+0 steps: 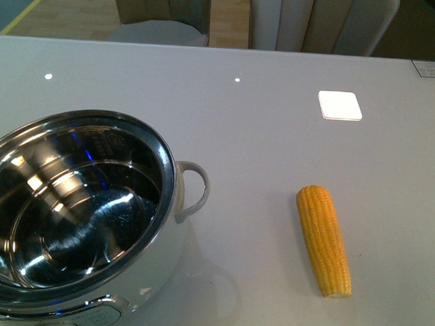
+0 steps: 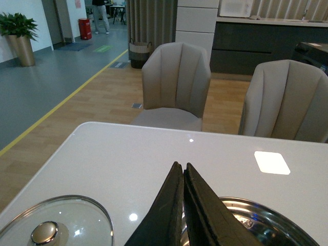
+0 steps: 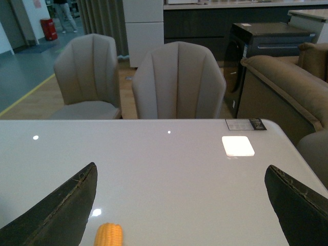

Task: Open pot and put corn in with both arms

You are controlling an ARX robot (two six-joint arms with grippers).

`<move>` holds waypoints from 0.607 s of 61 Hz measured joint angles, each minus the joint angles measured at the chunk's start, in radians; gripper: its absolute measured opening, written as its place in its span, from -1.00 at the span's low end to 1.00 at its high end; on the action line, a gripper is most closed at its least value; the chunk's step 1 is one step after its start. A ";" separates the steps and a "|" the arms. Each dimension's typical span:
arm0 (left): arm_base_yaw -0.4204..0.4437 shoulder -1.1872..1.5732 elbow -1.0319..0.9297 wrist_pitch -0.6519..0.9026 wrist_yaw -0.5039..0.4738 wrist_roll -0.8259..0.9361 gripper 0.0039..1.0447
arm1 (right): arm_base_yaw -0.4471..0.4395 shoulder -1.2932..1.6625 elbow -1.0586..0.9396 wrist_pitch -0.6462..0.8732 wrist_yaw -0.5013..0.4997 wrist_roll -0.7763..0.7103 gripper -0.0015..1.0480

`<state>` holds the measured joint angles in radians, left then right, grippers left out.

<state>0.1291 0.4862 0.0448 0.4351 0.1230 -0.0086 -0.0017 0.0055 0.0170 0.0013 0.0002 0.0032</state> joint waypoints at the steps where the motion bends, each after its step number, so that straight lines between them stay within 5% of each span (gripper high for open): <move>1: -0.003 -0.005 -0.001 -0.004 -0.002 0.000 -0.94 | 0.000 0.000 0.000 0.000 0.000 0.000 0.83; 11: -0.117 -0.068 -0.033 -0.021 -0.111 0.001 -0.94 | 0.000 0.000 0.000 0.000 0.000 0.000 0.83; 37: -0.127 -0.235 -0.033 -0.183 -0.124 0.001 -0.94 | 0.000 0.000 0.000 0.000 0.000 0.000 0.83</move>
<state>0.0025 0.2512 0.0120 0.2516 -0.0006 -0.0074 -0.0017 0.0055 0.0170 0.0013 0.0002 0.0032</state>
